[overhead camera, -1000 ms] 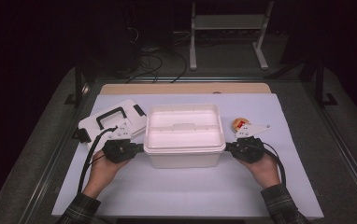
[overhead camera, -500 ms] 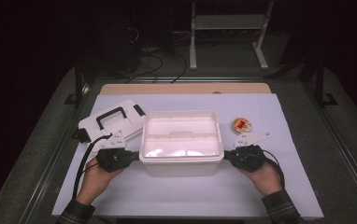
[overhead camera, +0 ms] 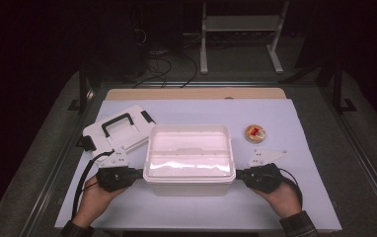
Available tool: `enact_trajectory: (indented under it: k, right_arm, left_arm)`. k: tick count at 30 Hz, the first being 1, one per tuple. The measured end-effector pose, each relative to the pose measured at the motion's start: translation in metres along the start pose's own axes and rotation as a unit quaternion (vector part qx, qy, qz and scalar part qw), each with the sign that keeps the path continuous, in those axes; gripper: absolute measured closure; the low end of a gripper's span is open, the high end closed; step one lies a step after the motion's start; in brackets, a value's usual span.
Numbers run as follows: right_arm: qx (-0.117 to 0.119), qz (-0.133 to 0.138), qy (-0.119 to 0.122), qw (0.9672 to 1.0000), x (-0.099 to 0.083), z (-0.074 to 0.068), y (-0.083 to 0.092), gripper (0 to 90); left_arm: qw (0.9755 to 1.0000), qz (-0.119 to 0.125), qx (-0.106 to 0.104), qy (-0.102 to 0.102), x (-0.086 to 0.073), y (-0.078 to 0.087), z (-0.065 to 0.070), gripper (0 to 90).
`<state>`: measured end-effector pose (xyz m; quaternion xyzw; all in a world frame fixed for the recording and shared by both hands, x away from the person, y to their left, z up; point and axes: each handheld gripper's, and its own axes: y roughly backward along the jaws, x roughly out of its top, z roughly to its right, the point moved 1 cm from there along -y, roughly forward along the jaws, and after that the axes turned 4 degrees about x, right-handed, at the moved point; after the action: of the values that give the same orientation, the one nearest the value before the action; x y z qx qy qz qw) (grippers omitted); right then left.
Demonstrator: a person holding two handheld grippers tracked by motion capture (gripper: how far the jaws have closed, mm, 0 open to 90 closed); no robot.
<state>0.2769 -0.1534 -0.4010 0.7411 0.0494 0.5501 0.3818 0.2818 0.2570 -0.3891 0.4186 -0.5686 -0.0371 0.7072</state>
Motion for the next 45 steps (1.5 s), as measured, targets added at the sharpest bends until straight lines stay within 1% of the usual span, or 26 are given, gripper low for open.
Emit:
enact_trajectory:
  k: [5,14,18,25,26,27,28,30,31,32,33,34,35,36,37,38,40,41,42,43,44,45]
  right_arm:
    - [0.006,-0.004,0.005,1.0,-0.003,-0.009,0.002,89.6]
    - [0.018,-0.006,0.015,0.9997,-0.005,-0.02,0.004,89.6]
    - [0.02,-0.005,0.016,0.9997,-0.005,-0.021,0.004,89.5]
    - [0.02,-0.007,0.017,0.9996,-0.006,-0.02,0.003,89.5]
    - [0.02,-0.008,0.017,0.9996,-0.006,-0.019,0.003,84.0]
    - [0.02,-0.008,0.017,0.9996,-0.006,-0.019,0.003,84.0]
    - [0.015,-0.011,0.01,0.9998,-0.007,-0.015,0.002,74.5]
    - [0.009,-0.016,0.007,0.9998,-0.007,-0.012,0.001,69.3]
    - [0.008,-0.019,0.007,0.9998,-0.008,-0.01,0.001,66.7]
    - [0.008,-0.019,0.007,0.9998,-0.008,-0.01,0.001,66.7]
    - [0.006,-0.02,0.005,0.9998,-0.008,-0.009,0.001,63.6]
    - [0.006,-0.023,-0.004,0.9997,-0.008,-0.004,0.001,57.5]
    - [0.005,-0.025,-0.008,0.9997,-0.008,-0.001,0.001,55.1]
    - [0.004,-0.026,-0.012,0.9996,-0.009,0.002,0.001,51.9]
    - [0.004,-0.026,-0.012,0.9996,-0.009,0.002,0.001,51.9]
    - [0.0,-0.027,-0.02,0.9994,-0.009,0.007,0.001,46.7]
    - [-0.003,-0.03,-0.023,0.9993,-0.008,0.012,0.003,45.9]
    - [-0.003,-0.03,-0.023,0.9993,-0.008,0.012,0.003,45.9]
    - [-0.01,-0.029,-0.022,0.9993,-0.006,0.016,0.006,45.5]
    - [-0.013,-0.027,-0.025,0.9992,-0.005,0.017,0.008,44.8]
    - [-0.014,-0.025,-0.026,0.9993,-0.003,0.019,0.011,43.4]
    - [-0.014,-0.025,-0.026,0.9993,-0.003,0.019,0.011,43.4]
  left_arm:
    - [1.0,0.001,-0.003,-0.001,-0.004,0.005,0.005,89.9]
    - [1.0,-0.001,-0.001,-0.001,-0.009,0.011,0.009,89.9]
    - [1.0,0.0,-0.004,0.001,-0.009,0.011,0.008,89.9]
    - [1.0,-0.002,-0.002,-0.001,-0.009,0.011,0.008,89.8]
    - [1.0,-0.001,0.003,0.0,-0.01,0.011,0.007,88.1]
    - [1.0,-0.001,0.003,0.0,-0.01,0.011,0.007,81.8]
    - [0.9998,-0.009,0.015,0.001,-0.012,0.011,0.003,78.9]
    - [0.9996,-0.014,0.023,0.007,-0.015,0.011,-0.001,73.4]
    - [0.9996,-0.014,0.023,0.007,-0.015,0.011,-0.001,71.1]
    - [0.9995,-0.017,0.026,0.01,-0.017,0.012,-0.004,71.1]
    - [0.9992,-0.021,0.032,0.013,-0.019,0.013,-0.006,68.7]
    - [0.9985,-0.029,0.042,0.018,-0.024,0.014,-0.01,60.9]
    - [0.9985,-0.029,0.042,0.018,-0.024,0.014,-0.01,57.1]
    - [0.9979,-0.034,0.049,0.026,-0.03,0.014,-0.014,52.9]
    - [0.9979,-0.034,0.049,0.026,-0.03,0.014,-0.014,50.1]
    - [0.9969,-0.044,0.058,0.031,-0.037,0.015,-0.016,47.0]
    - [0.9959,-0.05,0.067,0.034,-0.044,0.015,-0.019,39.5]
    - [0.9959,-0.05,0.067,0.034,-0.044,0.015,-0.019,35.7]
    - [0.9956,-0.052,0.069,0.036,-0.048,0.015,-0.021,30.9]
    - [0.9939,-0.062,0.083,0.036,-0.055,0.015,-0.024,26.0]
    - [0.9931,-0.064,0.091,0.039,-0.058,0.015,-0.025,24.1]
    - [0.9931,-0.064,0.091,0.039,-0.058,0.015,-0.025,21.5]
